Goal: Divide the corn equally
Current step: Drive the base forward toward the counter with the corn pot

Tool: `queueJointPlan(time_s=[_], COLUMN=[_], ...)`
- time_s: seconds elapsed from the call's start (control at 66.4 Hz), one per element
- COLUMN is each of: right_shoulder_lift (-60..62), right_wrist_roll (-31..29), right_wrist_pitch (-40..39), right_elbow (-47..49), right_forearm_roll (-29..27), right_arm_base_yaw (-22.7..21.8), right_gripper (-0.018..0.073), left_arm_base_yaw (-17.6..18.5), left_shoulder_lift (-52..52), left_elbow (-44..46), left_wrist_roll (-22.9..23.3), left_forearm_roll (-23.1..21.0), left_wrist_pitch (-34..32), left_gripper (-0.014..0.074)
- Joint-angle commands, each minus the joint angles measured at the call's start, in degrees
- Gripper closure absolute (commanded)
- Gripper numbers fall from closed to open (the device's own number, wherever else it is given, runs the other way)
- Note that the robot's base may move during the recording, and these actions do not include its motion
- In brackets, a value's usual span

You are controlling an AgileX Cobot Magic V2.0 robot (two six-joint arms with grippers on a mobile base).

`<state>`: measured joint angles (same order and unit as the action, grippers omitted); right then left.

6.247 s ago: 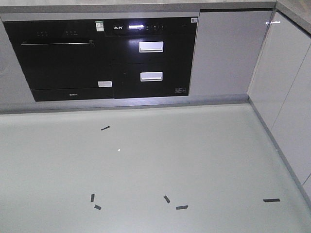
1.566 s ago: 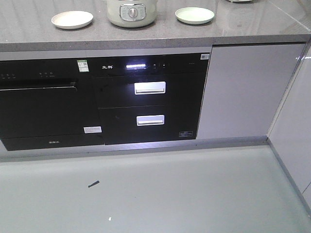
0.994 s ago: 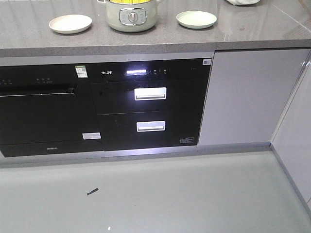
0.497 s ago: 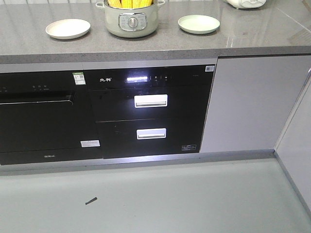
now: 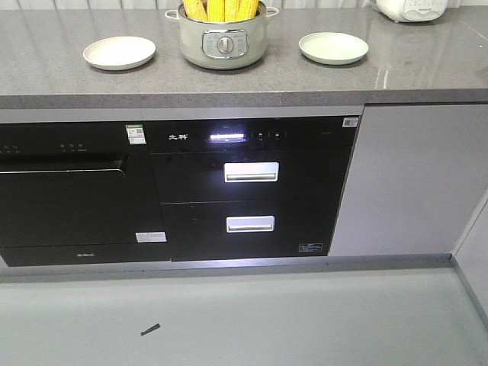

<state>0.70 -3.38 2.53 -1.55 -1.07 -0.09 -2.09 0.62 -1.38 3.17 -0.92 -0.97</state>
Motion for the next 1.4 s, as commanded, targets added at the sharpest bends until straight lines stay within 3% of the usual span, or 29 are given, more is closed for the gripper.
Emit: queueJointPlan(time_s=[0.0, 1.385], right_shoulder_lift=[0.31, 0.31], right_wrist_roll=[-0.46, -0.46], right_wrist_pitch=[-4.46, -4.44], right_elbow=[-0.47, -0.47], right_forearm_roll=[0.24, 0.24], right_arm_base_yaw=[-0.14, -0.14], right_gripper=[0.0568, 0.0568], left_arm_base_yaw=[-0.20, -0.20], left_shoulder_lift=[0.94, 0.94], left_elbow=[0.94, 0.94], left_wrist_roll=[0.71, 0.67], left_forearm_roll=[-0.07, -0.07], left_wrist_pitch=[-4.27, -4.27], left_gripper=[0.0603, 0.0603])
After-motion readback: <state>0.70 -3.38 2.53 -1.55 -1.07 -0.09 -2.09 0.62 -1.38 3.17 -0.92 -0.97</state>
